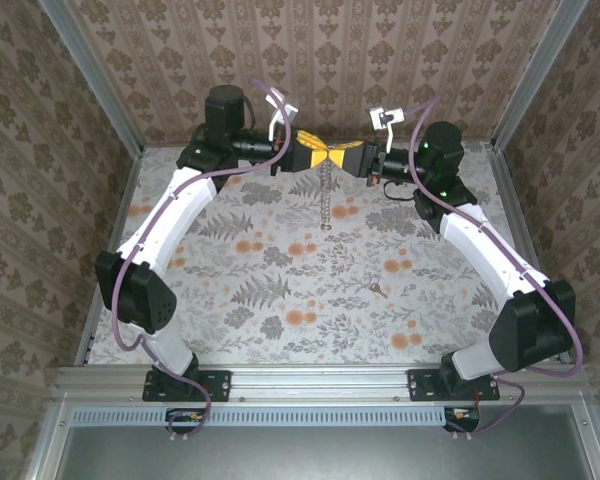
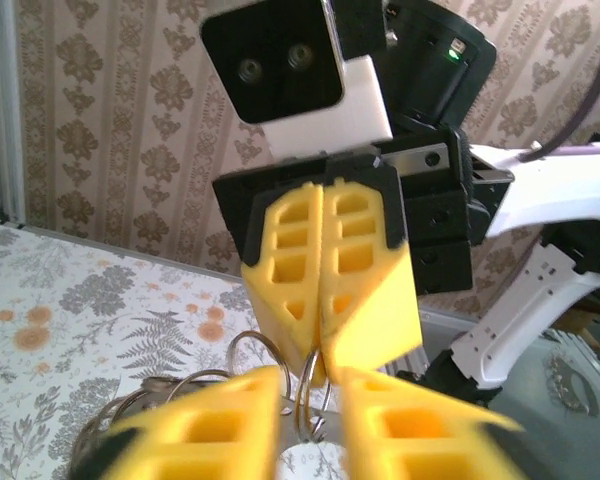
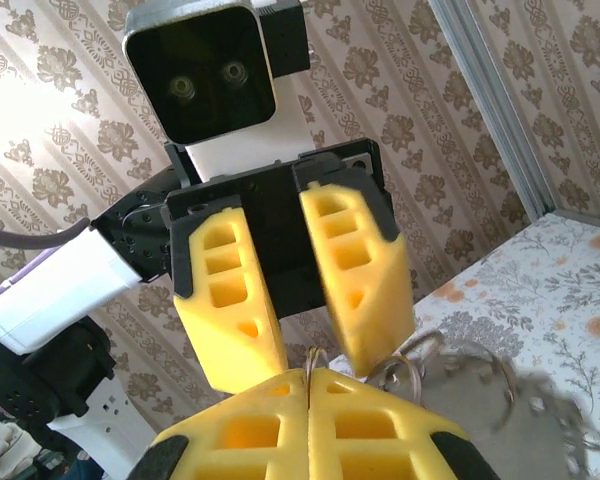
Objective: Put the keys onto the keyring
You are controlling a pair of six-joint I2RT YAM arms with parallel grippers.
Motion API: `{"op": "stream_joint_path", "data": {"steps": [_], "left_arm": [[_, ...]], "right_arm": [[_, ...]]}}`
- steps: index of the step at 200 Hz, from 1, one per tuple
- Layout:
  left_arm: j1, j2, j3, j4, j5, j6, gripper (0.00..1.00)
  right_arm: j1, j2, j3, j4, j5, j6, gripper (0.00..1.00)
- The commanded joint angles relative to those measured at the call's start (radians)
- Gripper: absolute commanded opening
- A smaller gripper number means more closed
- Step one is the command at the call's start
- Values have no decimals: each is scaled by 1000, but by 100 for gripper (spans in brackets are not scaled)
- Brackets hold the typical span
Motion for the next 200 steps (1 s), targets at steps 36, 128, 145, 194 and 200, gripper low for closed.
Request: {"op": "stream_joint_path", "data": {"steps": [36, 128, 145, 194, 200], "left_arm": [[54, -126, -181, 342, -288, -252, 47], [21, -103, -215, 506, -338, -385, 41], [-19, -83, -204, 543, -342, -402, 39], [-47, -30, -171, 647, -362, -472, 34], [-50, -26, -172, 663, -366, -479, 34]], "right_arm": [[-37, 18, -54, 327, 69, 94, 0], [-37, 127, -70, 813, 259, 387, 0], [-37, 153, -66, 879, 292, 443, 0], [-20, 174, -57, 915, 337, 468, 0], [-18, 175, -58, 915, 340, 469, 0]]}}
